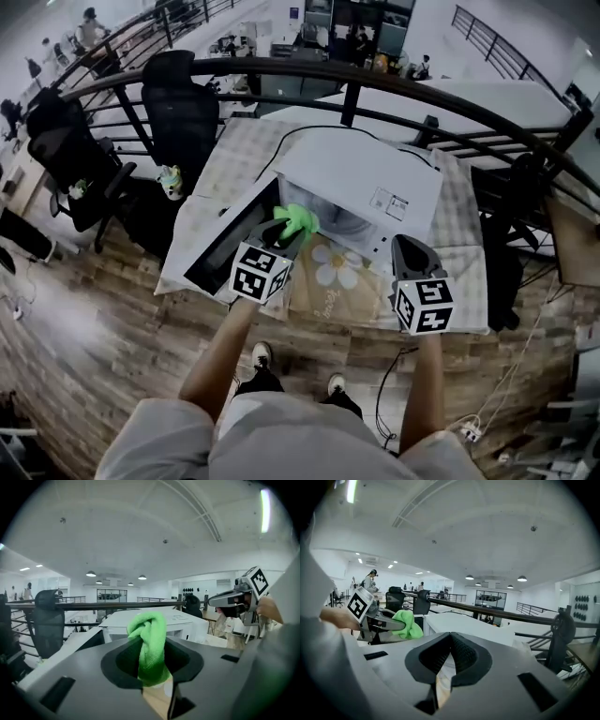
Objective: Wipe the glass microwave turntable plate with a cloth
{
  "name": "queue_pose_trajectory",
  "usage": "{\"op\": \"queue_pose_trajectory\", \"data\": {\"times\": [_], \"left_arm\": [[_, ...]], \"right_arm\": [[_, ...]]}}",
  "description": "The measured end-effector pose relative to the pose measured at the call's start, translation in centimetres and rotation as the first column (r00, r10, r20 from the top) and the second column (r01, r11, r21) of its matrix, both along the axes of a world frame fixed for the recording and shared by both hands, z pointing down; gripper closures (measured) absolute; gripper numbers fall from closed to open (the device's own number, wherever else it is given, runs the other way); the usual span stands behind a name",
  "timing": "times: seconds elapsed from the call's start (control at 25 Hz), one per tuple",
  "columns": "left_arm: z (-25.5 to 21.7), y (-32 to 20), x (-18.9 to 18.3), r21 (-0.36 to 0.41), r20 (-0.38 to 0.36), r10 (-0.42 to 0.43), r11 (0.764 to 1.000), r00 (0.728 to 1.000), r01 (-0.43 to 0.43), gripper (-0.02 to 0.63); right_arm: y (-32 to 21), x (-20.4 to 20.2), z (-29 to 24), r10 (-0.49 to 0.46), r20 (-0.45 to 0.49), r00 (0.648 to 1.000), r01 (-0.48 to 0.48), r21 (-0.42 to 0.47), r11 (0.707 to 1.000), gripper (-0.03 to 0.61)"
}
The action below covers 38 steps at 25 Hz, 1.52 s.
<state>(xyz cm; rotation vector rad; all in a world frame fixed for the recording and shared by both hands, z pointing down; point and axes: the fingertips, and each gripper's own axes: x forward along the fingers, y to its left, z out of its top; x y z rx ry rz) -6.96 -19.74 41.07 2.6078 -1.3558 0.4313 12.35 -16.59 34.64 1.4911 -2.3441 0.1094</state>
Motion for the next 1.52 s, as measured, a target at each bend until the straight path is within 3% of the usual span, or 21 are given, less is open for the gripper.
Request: {"op": "queue_pose_trajectory", "data": {"times": [0.2,0.4,0.56,0.76,0.92,1.2,1.52], "left_arm": [[4.6,-5.4,0.6,-0.046,-0.175,0.04,0.998,0.984,-0.049,0.486],[9.8,-9.6,0.7,-0.08,-0.048,0.068,0.994,0.997,-0.071,0.485],[14.2,-12.5,2.6,-0.116,0.046,0.127,0.986,0.991,-0.121,0.485],[18.7,-14.9,4.1,-0.132,0.159,0.15,0.983,0.976,-0.129,0.483],[19.7,-15.4,5.7,-0.115,0.172,0.146,0.985,0.974,-0.127,0.483],[20.1,-13.0,11.0,-0.155,0.151,0.226,0.967,0.962,-0.203,0.485],[19.9,-9.2,18.0,-0.241,0.077,0.349,0.915,0.934,-0.322,0.486]], "right_arm": [[-0.8,-0.2,3.5,0.139,0.015,0.99,-0.139,-0.046,0.989,0.565],[-2.0,-0.8,5.9,0.167,0.032,0.985,-0.165,-0.056,0.985,0.566],[-3.4,0.3,7.8,0.184,0.037,0.982,-0.184,0.001,0.983,0.566],[-4.0,-0.2,11.3,0.141,0.041,0.989,-0.138,-0.069,0.988,0.565],[-3.5,-0.4,12.8,0.136,0.015,0.991,-0.135,-0.08,0.988,0.565],[-2.0,1.0,12.9,0.159,0.022,0.987,-0.156,-0.097,0.983,0.565],[-0.5,2.1,11.9,0.205,0.042,0.978,-0.201,-0.084,0.976,0.565]]}}
